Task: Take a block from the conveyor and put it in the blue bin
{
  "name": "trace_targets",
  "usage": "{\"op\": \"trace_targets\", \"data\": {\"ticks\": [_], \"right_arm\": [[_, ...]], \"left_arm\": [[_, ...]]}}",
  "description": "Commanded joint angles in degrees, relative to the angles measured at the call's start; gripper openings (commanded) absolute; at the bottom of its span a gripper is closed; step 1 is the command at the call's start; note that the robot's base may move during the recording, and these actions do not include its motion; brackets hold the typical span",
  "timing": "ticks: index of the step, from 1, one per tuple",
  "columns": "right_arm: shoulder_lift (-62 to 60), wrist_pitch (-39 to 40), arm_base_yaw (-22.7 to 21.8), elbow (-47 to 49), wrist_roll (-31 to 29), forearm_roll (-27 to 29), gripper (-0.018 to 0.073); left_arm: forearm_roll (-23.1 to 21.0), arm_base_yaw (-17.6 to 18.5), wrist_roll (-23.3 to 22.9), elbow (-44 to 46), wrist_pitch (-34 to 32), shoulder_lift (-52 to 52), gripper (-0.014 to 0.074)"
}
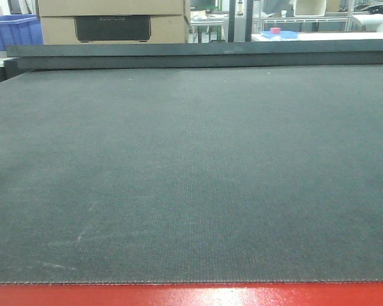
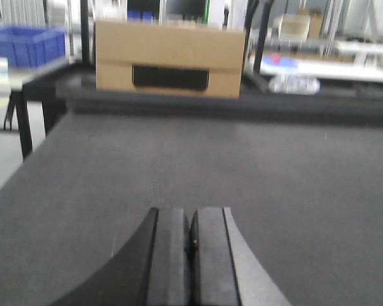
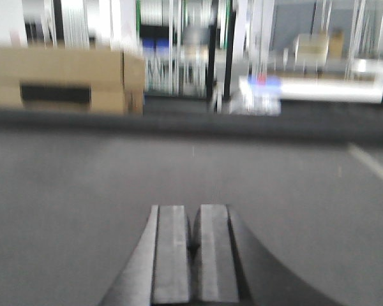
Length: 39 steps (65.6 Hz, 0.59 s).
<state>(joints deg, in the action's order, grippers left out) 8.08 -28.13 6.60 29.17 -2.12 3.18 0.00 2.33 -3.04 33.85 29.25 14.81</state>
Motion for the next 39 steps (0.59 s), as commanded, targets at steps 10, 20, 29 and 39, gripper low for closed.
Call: {"op": "trace_targets", "data": {"ticks": [10,20,29,39], "right_arm": [[17.57,-18.89,-0.24,9.67,-0.22,-0.02,-0.016],[30.89,-27.74,-0.24,15.25,-0.22,0.07,-0.016],[39.56,-30.88,-0.24,18.5,-0.22,0.07,-0.016],[47.46,-29.59,-0.24,18.76,-0.11,0.07,-0.016]], "left_arm": [[0.0,0.26,-0.03,15.07,18.59,20.63,-0.0111],[-3.12,0.26,-0.03,22.71,27.71,33.58,-0.0111],[-4.38,0.26,-0.03,25.49,29.76,43.13,-0.0111],[-4.38,0.26,-0.03,25.49,29.76,50.97,-0.0111]]}}
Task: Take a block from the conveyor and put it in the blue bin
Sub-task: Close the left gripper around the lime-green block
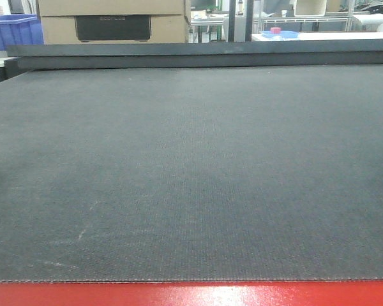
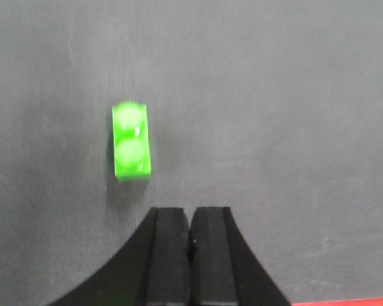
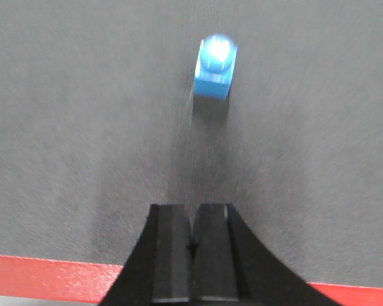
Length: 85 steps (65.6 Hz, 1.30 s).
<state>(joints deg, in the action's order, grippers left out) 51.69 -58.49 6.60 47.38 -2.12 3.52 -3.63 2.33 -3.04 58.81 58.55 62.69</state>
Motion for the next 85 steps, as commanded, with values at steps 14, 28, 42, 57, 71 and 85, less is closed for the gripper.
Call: {"op": "trace_targets", "data": {"ticks": [14,28,42,57,71,85], "right_arm": [[16.48,0.41,-0.24,4.05,4.51,-0.28,-0.0149],[29.58,-1.44,-0.24,13.65,6.32,-0.28,0.0224],[38.41,-2.14,-0.9,22.25,6.32,-0.38,0.0414],[43.91,-1.23,-3.69,23.6,6.32,-0.52,0.0414],[48.43,0.92,-3.69,23.26,6.11,-0.8,0.0414],[50.59,1.61,-3.69,23.26,6.11,-0.8,0.0289]], "left_arm": [[-0.75,0.26,-0.03,0.53,0.45,9.52,-0.0111],[-0.83,0.26,-0.03,0.53,0.57,10.74,-0.0111],[-0.83,0.26,-0.03,0.53,0.57,10.74,-0.0111],[-1.09,0.26,-0.03,0.53,0.67,10.72,-0.0111],[-1.2,0.26,-0.03,0.53,0.52,10.72,-0.0111],[-1.03,0.26,-4.09,0.53,0.25,10.72,-0.0111]]}}
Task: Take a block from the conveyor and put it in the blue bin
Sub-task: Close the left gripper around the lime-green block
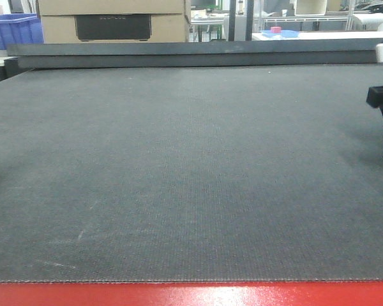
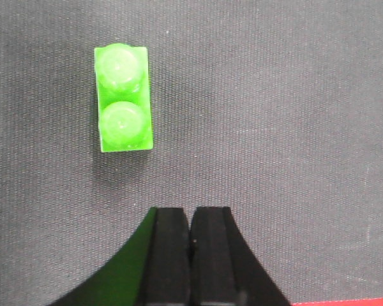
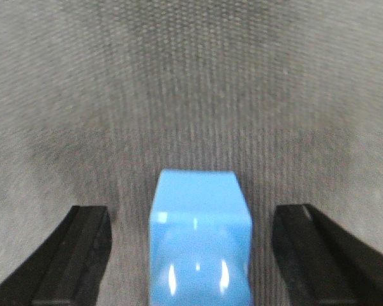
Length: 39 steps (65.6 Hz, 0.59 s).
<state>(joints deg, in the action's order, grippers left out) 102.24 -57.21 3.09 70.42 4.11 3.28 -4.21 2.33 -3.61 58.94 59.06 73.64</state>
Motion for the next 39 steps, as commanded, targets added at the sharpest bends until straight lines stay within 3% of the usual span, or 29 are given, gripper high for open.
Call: {"op": "trace_targets", "data": {"ticks": [1,5,12,30,34,39], "right_arm": [[0.05,0.23,-0.18,0.22,-0.11,-0.55,0.026],[-0.16,0.23,-0.18,0.22,-0.11,-0.55,0.0118],[-1.27,0.08,-0.18,0.22,-0.11,-0.55,-0.0171],[-7.52,-1.53,-0.18,0.43,-0.11,0.62,-0.0162],[-8.7,-1.73,-0.18,0.43,-0.11,0.62,-0.0162],[-9.51,-1.85,-0.06,0.43,-0.11,0.62,-0.0162]], "left_arm": [[-0.18,0.26,-4.94,0.4,-0.23,-0.23,-0.0111],[1.21,0.26,-9.37,0.4,-0.68,-0.23,-0.0111],[1.94,0.26,-9.65,1.27,-0.03,0.45,-0.0111],[6.88,0.26,-9.43,5.23,1.98,6.88,-0.0104],[8.26,0.26,-8.76,5.34,0.88,8.04,-0.0057],[9.17,0.26,-8.39,5.34,-1.31,9.36,0.0064]]}}
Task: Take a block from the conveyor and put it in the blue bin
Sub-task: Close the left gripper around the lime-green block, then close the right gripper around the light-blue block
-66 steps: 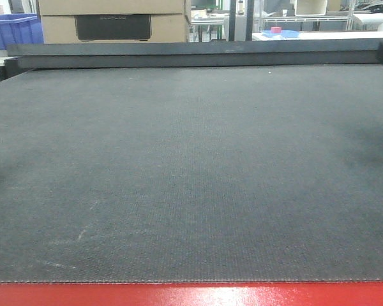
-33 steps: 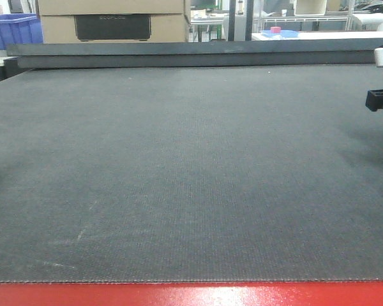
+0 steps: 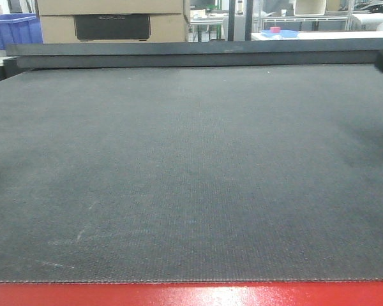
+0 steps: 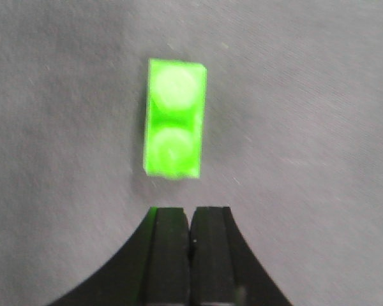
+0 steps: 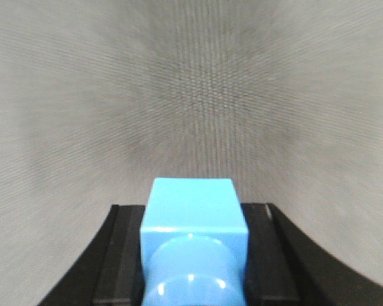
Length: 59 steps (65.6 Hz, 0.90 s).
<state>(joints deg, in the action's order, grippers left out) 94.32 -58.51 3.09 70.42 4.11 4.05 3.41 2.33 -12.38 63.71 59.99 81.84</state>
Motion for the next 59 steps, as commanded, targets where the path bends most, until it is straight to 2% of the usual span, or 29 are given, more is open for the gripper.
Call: {"op": "trace_targets", "data": {"ticks": [1,5,10,13,37,44,49,59], "right_arm": [[-1.75,-0.63,-0.06,0.43,-0.11,-0.16,-0.0162],[-1.78,-1.03,-0.06,0.43,-0.11,-0.16,-0.0162],[-1.78,-1.55,-0.06,0.43,-0.11,-0.16,-0.0162],[-1.78,-1.56,-0.06,0.31,-0.11,-0.04,-0.0162],[-1.78,-1.52,-0.06,0.22,-0.11,-0.04,-0.0162],[-1.78,-1.86,-0.06,0.22,-0.47,-0.04,-0.0162],[-1.92,-2.32,-0.06,0.22,-0.77,-0.04,-0.0162],[-3.39,-3.25,-0.06,0.22,-0.77,-0.04,-0.0162]], "left_arm": [[1.68,0.26,0.38,0.57,-2.96,1.38,0.0095],[1.86,0.26,0.69,0.57,-4.74,2.32,0.0236],[1.86,0.26,0.81,0.57,-6.94,3.78,0.037],[1.86,0.26,0.81,0.57,-7.81,5.01,0.0409],[1.74,0.26,1.9,0.57,-9.98,15.49,0.0407],[1.96,0.26,0.93,0.57,-10.47,16.23,0.0329],[2.61,0.15,-1.25,1.06,-10.88,16.23,0.0208],[2.42,0.27,-1.27,3.23,-7.56,15.75,-0.0071]]}}
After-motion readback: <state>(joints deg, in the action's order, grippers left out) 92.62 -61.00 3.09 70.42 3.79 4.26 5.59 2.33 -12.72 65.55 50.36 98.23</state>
